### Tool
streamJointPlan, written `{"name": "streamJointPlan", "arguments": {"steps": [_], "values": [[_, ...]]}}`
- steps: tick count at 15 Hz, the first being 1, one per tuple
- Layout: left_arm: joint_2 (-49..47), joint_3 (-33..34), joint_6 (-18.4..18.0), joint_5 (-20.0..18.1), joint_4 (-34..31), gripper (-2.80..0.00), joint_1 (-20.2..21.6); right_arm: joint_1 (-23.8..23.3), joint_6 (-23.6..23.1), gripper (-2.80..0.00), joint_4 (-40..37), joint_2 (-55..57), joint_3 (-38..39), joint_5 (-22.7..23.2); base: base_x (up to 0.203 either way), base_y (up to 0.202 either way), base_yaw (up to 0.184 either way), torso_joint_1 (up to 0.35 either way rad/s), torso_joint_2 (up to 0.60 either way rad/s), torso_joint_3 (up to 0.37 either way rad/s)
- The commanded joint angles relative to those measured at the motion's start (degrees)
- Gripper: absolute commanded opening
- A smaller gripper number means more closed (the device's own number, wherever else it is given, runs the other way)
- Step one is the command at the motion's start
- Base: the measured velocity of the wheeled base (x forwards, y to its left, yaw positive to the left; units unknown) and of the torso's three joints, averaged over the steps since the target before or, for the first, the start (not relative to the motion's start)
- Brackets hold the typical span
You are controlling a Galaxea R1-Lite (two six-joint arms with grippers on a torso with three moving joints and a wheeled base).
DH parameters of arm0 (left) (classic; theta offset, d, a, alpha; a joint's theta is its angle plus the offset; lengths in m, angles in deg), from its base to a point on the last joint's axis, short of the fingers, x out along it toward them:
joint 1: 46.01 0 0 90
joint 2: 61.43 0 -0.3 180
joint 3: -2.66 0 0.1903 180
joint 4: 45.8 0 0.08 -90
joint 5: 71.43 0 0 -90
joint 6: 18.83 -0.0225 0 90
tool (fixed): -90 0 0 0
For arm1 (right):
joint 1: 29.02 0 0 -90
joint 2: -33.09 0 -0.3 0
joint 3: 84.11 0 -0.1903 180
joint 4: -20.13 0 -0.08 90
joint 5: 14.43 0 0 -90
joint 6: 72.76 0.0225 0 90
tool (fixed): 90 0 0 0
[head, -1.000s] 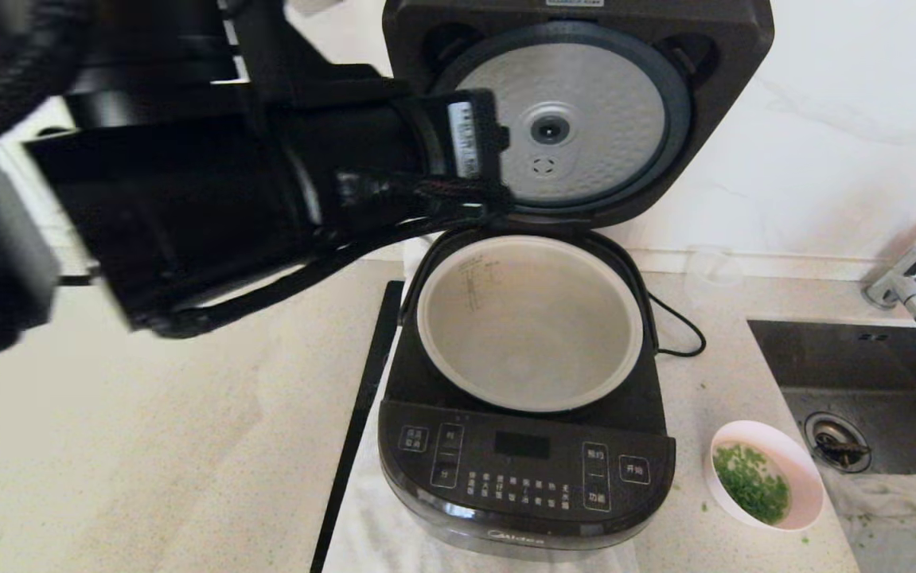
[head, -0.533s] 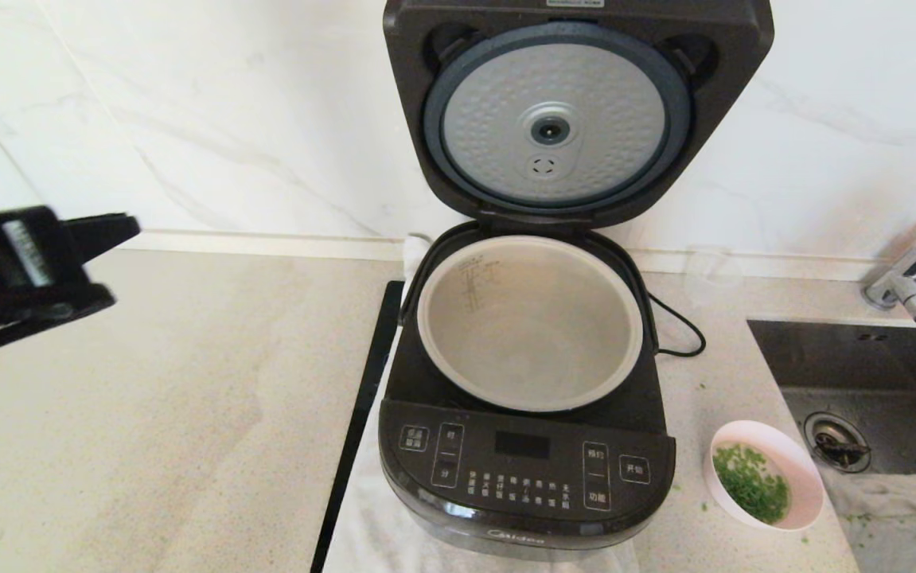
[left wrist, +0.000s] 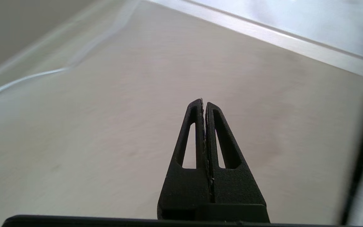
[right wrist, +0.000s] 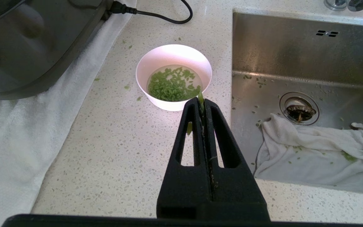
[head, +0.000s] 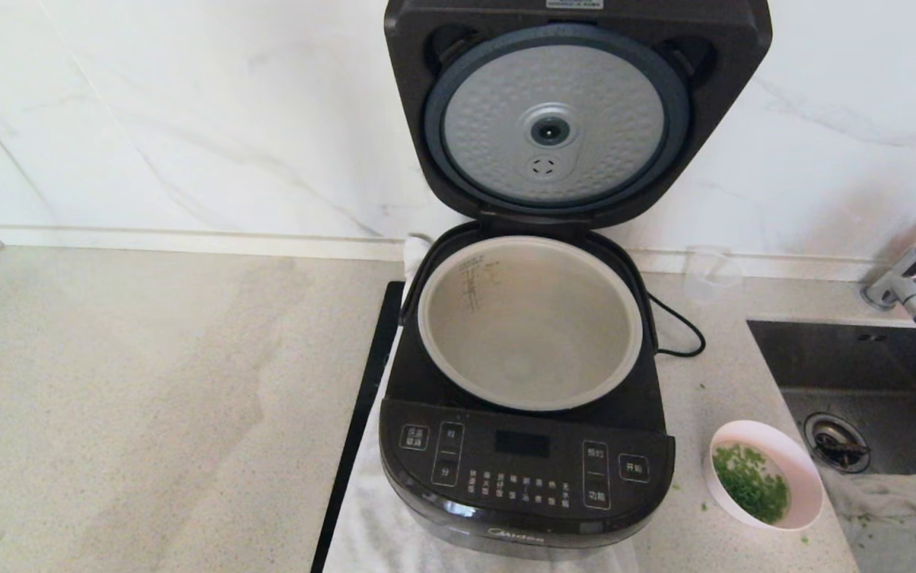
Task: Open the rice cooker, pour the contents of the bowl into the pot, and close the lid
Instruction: Turn on the tap
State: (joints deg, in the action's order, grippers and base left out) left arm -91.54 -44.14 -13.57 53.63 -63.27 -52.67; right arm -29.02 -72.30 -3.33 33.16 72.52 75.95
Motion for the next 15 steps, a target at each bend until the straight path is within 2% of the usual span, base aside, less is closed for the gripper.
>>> {"name": "streamJointPlan", "arguments": {"steps": [1,2,3,6,7,10,12,15], "values": [[10.7,5.1,-0.4,-0.2,-0.4,-2.80,4.3,0.1,0.0,-2.80,0.0,0.0,0.0,0.1,0.000,0.000,0.000,0.000,0.00,0.000],[14.1,7.6,-1.1,-2.4,-1.1,-2.80,4.7,0.1,0.0,-2.80,0.0,0.0,0.0,0.1,0.000,0.000,0.000,0.000,0.00,0.000],[17.6,10.2,-2.0,-6.8,-2.2,-2.80,5.0,0.1,0.1,-2.80,0.0,0.0,0.0,0.1,0.000,0.000,0.000,0.000,0.00,0.000],[27.6,15.9,-4.7,-21.5,-7.3,-2.80,5.4,0.1,0.0,-2.80,0.0,0.0,0.0,0.0,0.000,0.000,0.000,0.000,0.00,0.000],[29.8,18.2,-6.2,-27.9,-9.2,-2.80,5.5,0.1,0.1,-2.80,0.0,0.0,0.0,0.0,0.000,0.000,0.000,0.000,0.00,0.000],[30.2,21.4,-9.7,-37.3,-11.6,-2.80,5.6,0.0,0.0,-2.80,0.0,0.0,0.0,0.0,0.000,0.000,0.000,0.000,0.00,0.000],[30.2,21.6,-10.2,-37.3,-11.2,-2.80,5.6,0.1,0.0,-2.80,0.0,0.0,0.0,0.0,0.000,0.000,0.000,0.000,0.00,0.000],[30.2,21.7,-9.0,-37.3,-11.1,-2.80,5.7,0.1,0.0,-2.80,0.0,0.0,0.0,0.0,0.000,0.000,0.000,0.000,0.00,0.000]]}}
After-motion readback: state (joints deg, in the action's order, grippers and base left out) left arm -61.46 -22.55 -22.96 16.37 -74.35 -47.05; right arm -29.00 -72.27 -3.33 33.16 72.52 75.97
